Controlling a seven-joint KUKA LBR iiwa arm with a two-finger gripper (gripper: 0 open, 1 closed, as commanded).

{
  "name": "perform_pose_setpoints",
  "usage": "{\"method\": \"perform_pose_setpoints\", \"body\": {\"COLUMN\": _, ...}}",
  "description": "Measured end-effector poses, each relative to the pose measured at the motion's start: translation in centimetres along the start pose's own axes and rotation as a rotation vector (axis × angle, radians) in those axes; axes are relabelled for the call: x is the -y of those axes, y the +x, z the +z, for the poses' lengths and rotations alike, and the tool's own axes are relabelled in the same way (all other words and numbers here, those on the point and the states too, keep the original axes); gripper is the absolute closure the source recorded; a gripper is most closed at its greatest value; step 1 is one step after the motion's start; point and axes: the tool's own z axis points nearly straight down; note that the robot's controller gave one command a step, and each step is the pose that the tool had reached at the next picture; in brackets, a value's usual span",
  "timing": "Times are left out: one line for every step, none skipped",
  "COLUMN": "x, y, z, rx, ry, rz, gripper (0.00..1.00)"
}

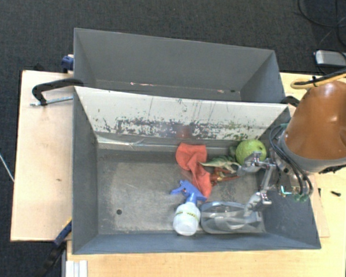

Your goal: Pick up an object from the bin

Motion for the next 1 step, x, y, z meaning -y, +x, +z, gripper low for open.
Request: {"method": "perform_pose_setpoints", "body": {"x": -0.03, "y": -0.18, "z": -0.39, "rx": 0.008, "ry": 0.001, "rz": -0.002, "gripper": 0.00}}
